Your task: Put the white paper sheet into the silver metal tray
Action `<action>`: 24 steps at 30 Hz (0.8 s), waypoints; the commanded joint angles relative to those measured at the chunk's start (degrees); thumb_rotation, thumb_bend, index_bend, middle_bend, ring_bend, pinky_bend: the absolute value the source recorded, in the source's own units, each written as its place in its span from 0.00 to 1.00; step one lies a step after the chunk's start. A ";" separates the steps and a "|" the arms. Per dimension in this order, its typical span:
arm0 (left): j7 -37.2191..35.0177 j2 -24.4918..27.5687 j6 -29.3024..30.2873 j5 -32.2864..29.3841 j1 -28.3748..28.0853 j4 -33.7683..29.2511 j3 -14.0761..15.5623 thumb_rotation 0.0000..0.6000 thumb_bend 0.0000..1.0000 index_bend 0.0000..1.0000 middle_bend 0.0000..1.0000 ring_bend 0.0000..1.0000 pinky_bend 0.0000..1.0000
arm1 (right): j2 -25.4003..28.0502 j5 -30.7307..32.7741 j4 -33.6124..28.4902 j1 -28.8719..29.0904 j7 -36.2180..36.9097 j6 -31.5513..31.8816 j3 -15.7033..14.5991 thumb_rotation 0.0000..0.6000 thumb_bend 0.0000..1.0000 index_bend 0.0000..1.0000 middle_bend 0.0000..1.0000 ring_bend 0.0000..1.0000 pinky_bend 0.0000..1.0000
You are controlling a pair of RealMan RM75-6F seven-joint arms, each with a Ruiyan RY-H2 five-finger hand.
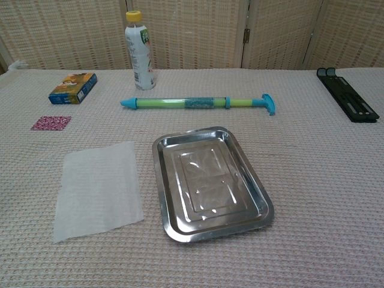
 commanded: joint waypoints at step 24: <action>-20.34 -24.69 4.14 2.98 -8.23 44.16 5.78 1.00 0.23 0.49 1.00 1.00 1.00 | -0.25 1.44 1.10 0.69 1.14 -1.17 0.50 1.00 0.51 0.00 0.00 0.00 0.00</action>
